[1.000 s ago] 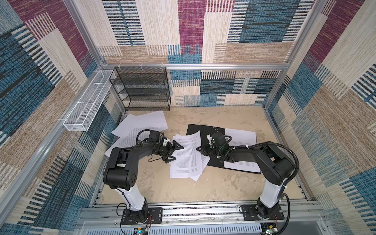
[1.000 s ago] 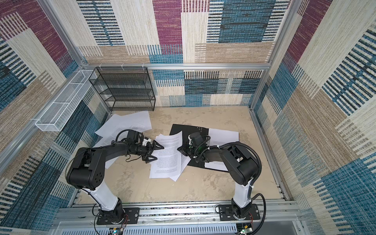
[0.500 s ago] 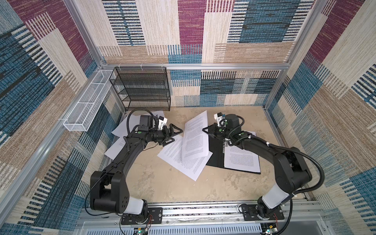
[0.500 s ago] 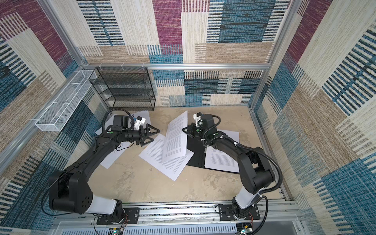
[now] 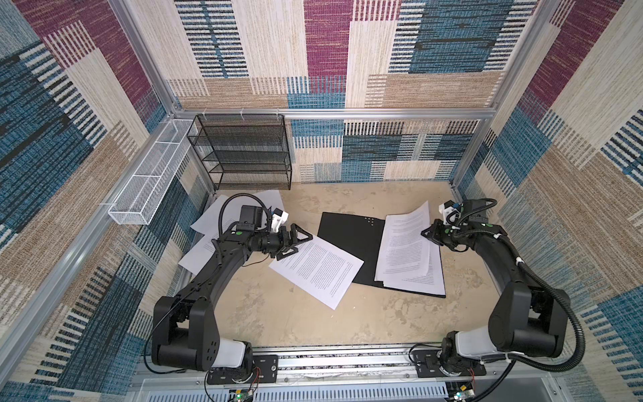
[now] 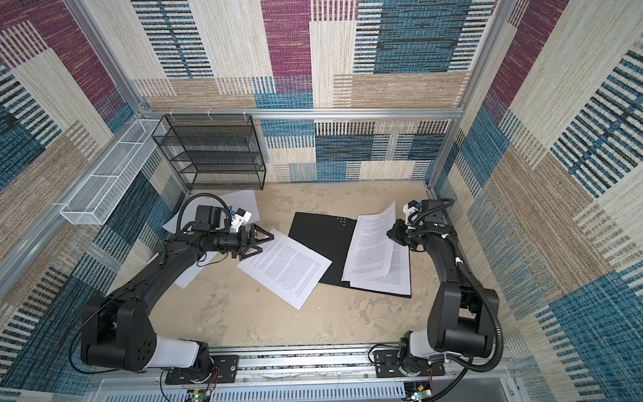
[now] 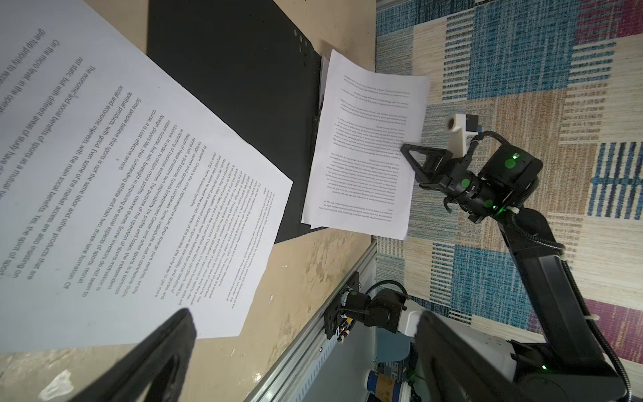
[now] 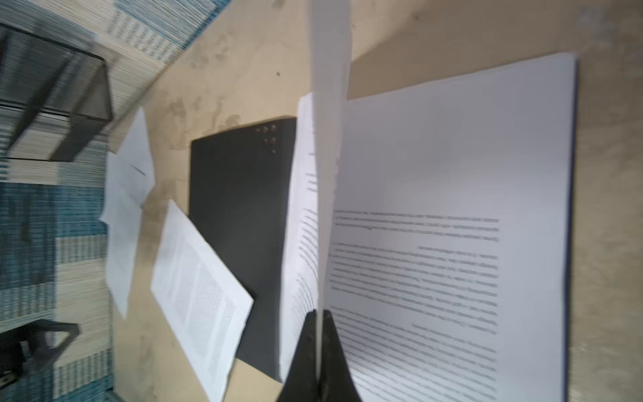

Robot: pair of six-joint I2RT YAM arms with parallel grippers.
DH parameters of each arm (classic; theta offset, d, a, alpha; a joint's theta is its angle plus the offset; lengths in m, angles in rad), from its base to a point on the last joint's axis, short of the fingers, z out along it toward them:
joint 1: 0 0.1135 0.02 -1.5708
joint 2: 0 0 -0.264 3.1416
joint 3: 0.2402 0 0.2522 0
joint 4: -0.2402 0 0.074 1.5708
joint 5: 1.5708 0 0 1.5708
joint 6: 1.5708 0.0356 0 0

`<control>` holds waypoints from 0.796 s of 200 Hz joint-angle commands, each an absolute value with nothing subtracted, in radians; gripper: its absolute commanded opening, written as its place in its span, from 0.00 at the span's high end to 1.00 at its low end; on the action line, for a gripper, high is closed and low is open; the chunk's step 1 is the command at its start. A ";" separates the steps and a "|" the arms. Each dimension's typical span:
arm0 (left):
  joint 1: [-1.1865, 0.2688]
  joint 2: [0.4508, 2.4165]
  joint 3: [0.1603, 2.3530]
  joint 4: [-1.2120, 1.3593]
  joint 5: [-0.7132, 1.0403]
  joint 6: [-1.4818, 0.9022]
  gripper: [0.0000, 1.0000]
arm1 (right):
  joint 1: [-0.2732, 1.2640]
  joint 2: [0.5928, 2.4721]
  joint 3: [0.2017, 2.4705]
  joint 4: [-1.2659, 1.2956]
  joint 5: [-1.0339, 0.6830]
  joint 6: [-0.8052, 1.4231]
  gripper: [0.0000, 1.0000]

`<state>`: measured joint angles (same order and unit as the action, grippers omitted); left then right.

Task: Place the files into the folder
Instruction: 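Lift the text page and carry it onto the folder clip with the right gripper, then hold the text page at the folder clip with the right gripper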

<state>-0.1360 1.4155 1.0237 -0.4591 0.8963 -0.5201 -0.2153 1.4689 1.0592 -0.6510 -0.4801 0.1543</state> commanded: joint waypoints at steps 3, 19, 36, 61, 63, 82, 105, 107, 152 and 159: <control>-0.135 1.392 1.004 -0.424 0.922 -0.495 0.01 | -0.229 1.523 1.061 -0.738 -0.254 0.019 1.00; -0.135 1.375 0.998 -0.433 0.918 -0.488 0.01 | -0.229 1.549 1.081 -0.733 -0.179 0.022 1.00; -0.134 1.359 0.994 -0.430 0.915 -0.490 0.01 | -0.230 1.590 1.108 -0.748 -0.108 0.008 0.99; -0.133 1.350 0.991 -0.421 0.920 -0.495 0.01 | -0.230 1.631 1.132 -0.738 -0.102 0.006 1.00; -0.132 1.350 0.990 -0.420 0.922 -0.495 0.01 | -0.229 1.634 1.133 -0.735 -0.103 0.006 1.00; -0.132 1.350 0.988 -0.417 0.925 -0.498 0.01 | -0.228 1.655 1.141 -0.715 -0.114 0.008 1.00; -0.130 1.350 0.982 -0.409 0.925 -0.504 0.01 | -0.225 1.671 1.137 -0.690 -0.135 0.007 1.00; -0.130 1.349 0.981 -0.407 0.925 -0.504 0.01 | -0.225 1.673 1.137 -0.690 -0.137 0.008 1.00; -0.127 1.374 0.974 -0.385 0.944 -0.525 0.01 | -0.210 1.673 1.117 -0.649 -0.186 0.018 1.00; -0.125 1.379 0.973 -0.379 0.948 -0.530 0.01 | -0.207 1.676 1.117 -0.646 -0.189 0.018 1.00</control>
